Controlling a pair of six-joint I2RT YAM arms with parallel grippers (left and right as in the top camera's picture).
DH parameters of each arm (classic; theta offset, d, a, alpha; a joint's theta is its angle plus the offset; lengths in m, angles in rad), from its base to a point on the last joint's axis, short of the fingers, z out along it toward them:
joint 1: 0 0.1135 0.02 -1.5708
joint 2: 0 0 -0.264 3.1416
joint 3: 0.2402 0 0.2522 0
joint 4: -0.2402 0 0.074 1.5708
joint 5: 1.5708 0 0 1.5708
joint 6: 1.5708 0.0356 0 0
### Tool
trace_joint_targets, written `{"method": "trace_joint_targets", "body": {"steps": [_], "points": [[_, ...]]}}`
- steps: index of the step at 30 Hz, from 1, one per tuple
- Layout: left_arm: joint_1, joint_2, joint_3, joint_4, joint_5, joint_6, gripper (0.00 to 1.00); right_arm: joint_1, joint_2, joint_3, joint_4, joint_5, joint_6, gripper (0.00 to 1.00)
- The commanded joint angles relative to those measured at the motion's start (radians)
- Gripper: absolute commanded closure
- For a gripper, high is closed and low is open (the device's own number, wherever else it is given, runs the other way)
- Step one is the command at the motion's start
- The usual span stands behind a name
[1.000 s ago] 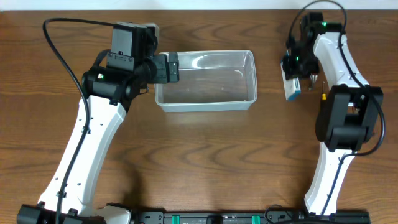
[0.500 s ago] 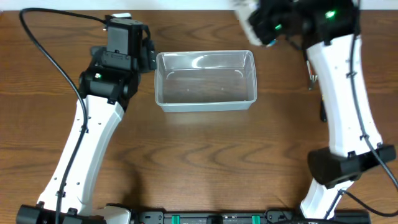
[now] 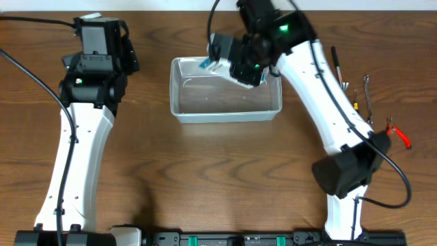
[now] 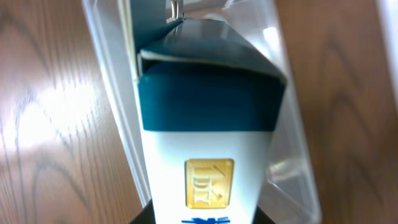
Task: Pack container
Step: 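Carry the box into the container and lower it with the right gripper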
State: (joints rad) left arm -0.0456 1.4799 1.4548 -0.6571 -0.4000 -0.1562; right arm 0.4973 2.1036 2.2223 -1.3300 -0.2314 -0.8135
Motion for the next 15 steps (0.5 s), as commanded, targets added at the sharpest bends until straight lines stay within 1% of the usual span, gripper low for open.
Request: {"method": "trace_joint_targets", "body": {"steps": [1,6,15], "points": [[0.019,0.003,0.009,0.0,-0.02,0.006,0.02,0.02,0.045,-0.035,-0.01,-0.006,-0.113,0.99],[0.023,0.003,0.009,0.0,-0.02,0.006,0.02,0.028,0.092,-0.105,-0.007,-0.006,-0.145,0.99],[0.023,0.003,0.009,0.0,-0.02,0.006,0.02,0.025,0.122,-0.142,0.022,-0.005,-0.144,0.99]]}}
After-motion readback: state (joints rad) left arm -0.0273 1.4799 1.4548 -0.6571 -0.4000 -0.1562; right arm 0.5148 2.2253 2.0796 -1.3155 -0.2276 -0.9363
